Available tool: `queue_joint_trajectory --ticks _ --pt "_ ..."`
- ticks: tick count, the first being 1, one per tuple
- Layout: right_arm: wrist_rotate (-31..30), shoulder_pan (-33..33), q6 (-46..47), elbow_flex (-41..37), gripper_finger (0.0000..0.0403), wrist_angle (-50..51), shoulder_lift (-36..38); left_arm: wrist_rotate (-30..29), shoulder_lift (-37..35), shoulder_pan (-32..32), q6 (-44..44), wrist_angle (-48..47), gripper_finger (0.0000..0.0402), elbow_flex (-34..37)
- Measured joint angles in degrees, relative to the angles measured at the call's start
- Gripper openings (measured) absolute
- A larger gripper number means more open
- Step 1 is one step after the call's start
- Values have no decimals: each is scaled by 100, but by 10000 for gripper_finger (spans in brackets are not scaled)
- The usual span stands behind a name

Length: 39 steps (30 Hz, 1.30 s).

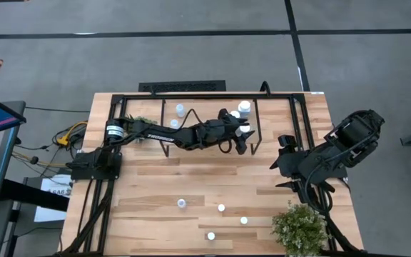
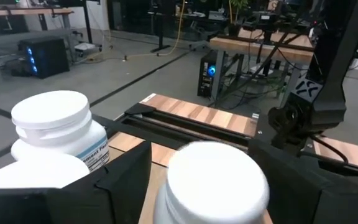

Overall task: Pick and place medicine bottles onto shelf by color
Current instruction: Put the white and blue pill bottle on the shelf

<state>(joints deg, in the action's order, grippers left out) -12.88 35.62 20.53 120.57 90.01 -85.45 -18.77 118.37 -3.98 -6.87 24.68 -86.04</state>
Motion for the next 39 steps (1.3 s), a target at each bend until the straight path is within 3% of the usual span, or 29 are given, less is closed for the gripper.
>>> queue_joint_trajectory --ticks 7,16,21,25,29,33,39 --pt "0 0 1 0 272 1 0 0 0 -3 133 360 265 -15" --pt "9 0 2 0 272 -1 0 16 -10 125 446 326 266 -569" --pt "198 4 61 0 272 1 0 100 -20 424 204 -800 264 -1056" --pt "370 4 87 0 272 1 0 -244 -20 701 192 -2228 251 -1519" --pt "402 4 59 0 272 -1 0 -644 -20 891 264 -3678 217 -1928" --pt "404 4 -2 0 272 0 0 -466 -26 838 -71 -4644 158 -1954" --pt "404 4 -8 0 272 1 0 -387 -22 619 -346 -5046 73 -1952"
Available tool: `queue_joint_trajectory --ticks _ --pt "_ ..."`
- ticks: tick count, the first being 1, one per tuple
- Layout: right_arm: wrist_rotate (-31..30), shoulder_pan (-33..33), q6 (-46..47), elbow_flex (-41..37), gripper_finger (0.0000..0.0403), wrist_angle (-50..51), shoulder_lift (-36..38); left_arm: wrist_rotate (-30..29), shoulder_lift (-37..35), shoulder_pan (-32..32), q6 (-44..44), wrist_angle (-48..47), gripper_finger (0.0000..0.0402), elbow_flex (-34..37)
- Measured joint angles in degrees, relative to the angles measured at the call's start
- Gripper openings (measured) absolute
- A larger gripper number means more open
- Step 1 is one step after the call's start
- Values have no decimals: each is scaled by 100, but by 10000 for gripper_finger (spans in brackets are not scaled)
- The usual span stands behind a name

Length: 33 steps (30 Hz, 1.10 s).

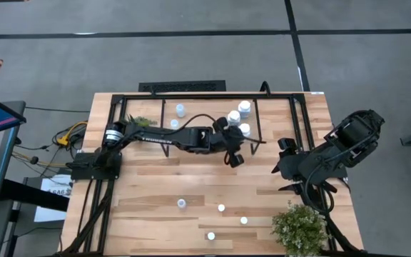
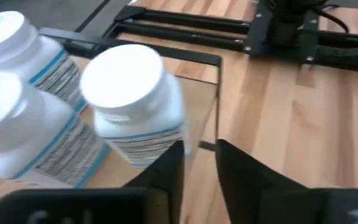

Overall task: Pick and place medicine bottles onto shelf by color
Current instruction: Put the white and blue pill bottle on the shelf, then put the transparent pill bottle on the shelf aligned with the other transparent pill bottles

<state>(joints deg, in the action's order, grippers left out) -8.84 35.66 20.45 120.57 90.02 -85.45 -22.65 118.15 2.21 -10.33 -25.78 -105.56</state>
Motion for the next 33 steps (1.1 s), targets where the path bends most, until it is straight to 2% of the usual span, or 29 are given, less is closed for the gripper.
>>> queue_joint_trajectory --ticks 6,11,29,33 --pt "0 0 2 0 272 0 0 730 0 -261 227 58 27 -2" --pt "0 0 4 0 272 0 0 751 0 -418 272 229 10 -2" --pt "0 0 3 0 272 0 0 847 2 -584 221 489 6 -2" --pt "0 0 4 2 272 -2 0 1298 -136 -451 -42 442 6 -6"
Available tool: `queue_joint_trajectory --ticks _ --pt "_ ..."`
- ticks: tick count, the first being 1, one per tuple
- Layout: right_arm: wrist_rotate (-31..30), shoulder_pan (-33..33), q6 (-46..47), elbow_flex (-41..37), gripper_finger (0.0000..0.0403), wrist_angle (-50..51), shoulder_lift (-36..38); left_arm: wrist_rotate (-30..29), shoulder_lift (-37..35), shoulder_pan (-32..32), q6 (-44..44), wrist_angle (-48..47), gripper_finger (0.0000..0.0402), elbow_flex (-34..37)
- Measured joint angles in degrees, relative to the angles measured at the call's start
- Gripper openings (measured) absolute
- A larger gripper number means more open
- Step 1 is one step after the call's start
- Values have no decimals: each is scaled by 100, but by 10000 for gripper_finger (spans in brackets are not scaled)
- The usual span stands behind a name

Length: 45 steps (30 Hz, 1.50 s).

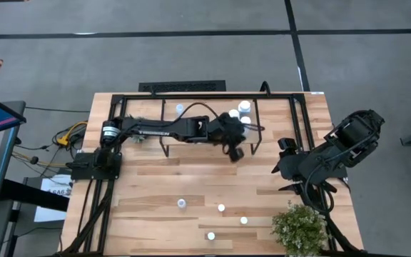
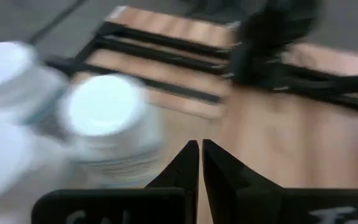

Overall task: Pick and place medicine bottles onto shelf by color
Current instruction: Put the transparent pill bottle on the shelf aligned with the other transparent pill bottles

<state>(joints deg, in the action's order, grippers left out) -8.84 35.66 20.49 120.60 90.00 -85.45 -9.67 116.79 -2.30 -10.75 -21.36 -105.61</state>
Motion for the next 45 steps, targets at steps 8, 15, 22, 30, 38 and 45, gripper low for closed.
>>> queue_joint_trajectory --ticks 8,15,22,30,38,45 --pt "-1 0 274 0 272 7 2 450 -371 527 -260 -1696 49 -465" --pt "-4 0 847 0 272 -5 -15 459 -852 1010 -636 -3441 132 -551" --pt "-43 -13 1312 -2 272 -3 -344 254 -1283 1749 -291 -4911 180 -545" --pt "-22 49 1515 -7 272 0 -1335 -301 -1425 2648 -299 -5863 176 -545" --pt "-414 684 1579 -4 271 4 -1985 -542 -1823 3270 -280 -6504 156 -407" --pt "-1324 1001 2508 -4 269 -5 -1985 -829 -3279 3498 -932 -5448 139 1018"
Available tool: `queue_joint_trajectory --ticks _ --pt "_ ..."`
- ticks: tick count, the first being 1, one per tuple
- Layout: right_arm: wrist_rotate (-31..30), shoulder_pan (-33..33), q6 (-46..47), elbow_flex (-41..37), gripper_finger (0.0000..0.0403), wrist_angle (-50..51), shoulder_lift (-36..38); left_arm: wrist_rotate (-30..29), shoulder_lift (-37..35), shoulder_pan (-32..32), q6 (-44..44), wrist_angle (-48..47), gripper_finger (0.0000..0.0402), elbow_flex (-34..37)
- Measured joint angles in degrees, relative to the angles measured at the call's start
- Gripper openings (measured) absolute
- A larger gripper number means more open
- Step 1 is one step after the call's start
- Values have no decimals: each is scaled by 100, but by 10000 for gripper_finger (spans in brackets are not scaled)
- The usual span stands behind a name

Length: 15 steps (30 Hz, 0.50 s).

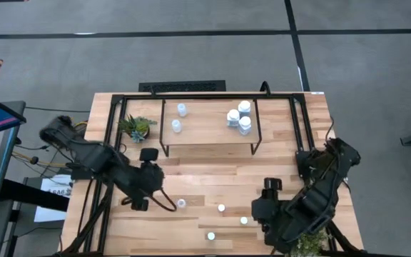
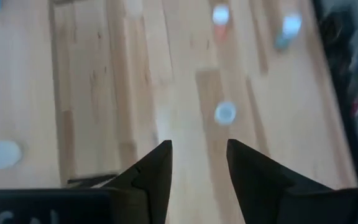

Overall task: Pick and place medicine bottles onto shelf by color
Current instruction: Put the transparent pill bottle on the shelf aligned with the other transparent pill bottles

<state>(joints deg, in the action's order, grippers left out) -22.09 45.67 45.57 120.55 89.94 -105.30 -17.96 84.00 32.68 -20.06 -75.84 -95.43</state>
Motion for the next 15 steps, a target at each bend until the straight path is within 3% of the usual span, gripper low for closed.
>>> queue_joint_trajectory --ticks 8,11,15 --pt "-70 -505 -298 -124 269 -4 36 -47 -1663 21 -557 2825 137 2574" --pt "27 -666 -326 -701 269 -7 272 -46 -2010 38 -845 3488 137 3196" --pt "346 -756 153 -2016 269 -176 828 -47 -2207 78 -996 3993 137 3494"
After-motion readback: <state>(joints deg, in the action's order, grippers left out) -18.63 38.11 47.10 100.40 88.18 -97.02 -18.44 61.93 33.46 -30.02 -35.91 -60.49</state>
